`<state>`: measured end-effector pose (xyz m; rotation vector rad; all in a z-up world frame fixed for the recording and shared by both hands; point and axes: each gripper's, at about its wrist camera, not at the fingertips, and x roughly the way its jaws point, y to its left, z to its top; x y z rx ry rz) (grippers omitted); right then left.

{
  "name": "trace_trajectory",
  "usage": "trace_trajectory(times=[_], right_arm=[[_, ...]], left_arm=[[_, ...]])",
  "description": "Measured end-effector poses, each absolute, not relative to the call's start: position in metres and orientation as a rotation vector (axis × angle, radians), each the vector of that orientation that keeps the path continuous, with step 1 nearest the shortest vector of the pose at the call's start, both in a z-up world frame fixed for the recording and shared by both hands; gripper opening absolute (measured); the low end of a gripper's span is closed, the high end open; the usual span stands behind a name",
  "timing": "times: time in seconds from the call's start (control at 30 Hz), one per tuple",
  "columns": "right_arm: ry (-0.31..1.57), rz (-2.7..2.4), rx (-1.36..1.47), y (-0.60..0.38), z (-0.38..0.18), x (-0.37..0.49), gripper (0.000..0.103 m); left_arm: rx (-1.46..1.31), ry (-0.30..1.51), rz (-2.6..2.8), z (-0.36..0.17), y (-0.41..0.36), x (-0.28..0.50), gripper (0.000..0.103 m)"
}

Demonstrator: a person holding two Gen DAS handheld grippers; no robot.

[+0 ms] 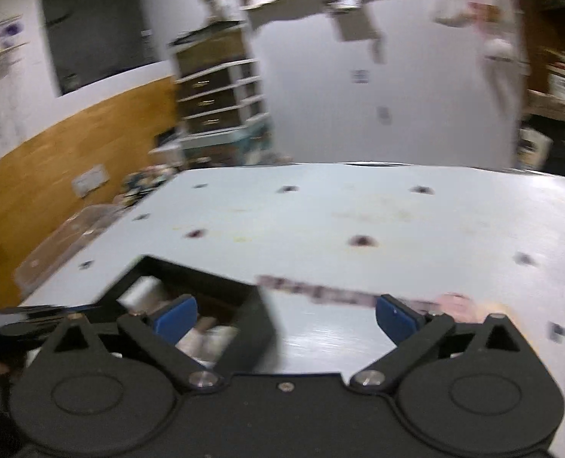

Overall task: Organize rigid objects
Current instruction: 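Move the right gripper to the pink clip and grasp it, then carry the pink clip into the black box and open the right gripper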

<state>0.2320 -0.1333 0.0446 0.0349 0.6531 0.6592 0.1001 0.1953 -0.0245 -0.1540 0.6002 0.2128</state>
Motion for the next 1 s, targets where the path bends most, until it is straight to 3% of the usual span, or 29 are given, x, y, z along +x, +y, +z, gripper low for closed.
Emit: trace_trajectory(times=[0.07,0.23,0.57,0.63,0.7,0.77,1.0], right_arm=[[0.670,0.610,0.046,-0.150,0.040,0.239,0.078],[0.684,0.522,0.025,-0.169,0.028,0.257,0.071],[0.771,0.408,-0.065,-0.162,-0.007,0.302,0.043],[0.788,0.398,-0.065,-0.163,-0.014,0.310,0.033],[0.806,0.395,-0.068,-0.164,-0.020,0.318,0.014],[0.811,0.405,-0.073,-0.165,-0.024,0.321,0.005],[0.718,0.636,-0.083,-0.150,0.007,0.295,0.004]], left_arm=[[-0.148,0.604,0.219,-0.024,0.194,0.101,0.003],[-0.145,0.609,0.236,-0.024,0.192,0.102,0.004],[-0.147,0.610,0.254,-0.024,0.189,0.102,0.004],[-0.147,0.610,0.254,-0.024,0.189,0.102,0.004],[-0.150,0.609,0.252,-0.023,0.189,0.102,0.004],[-0.151,0.609,0.250,-0.024,0.189,0.102,0.004],[-0.149,0.612,0.245,-0.023,0.191,0.103,0.004]])
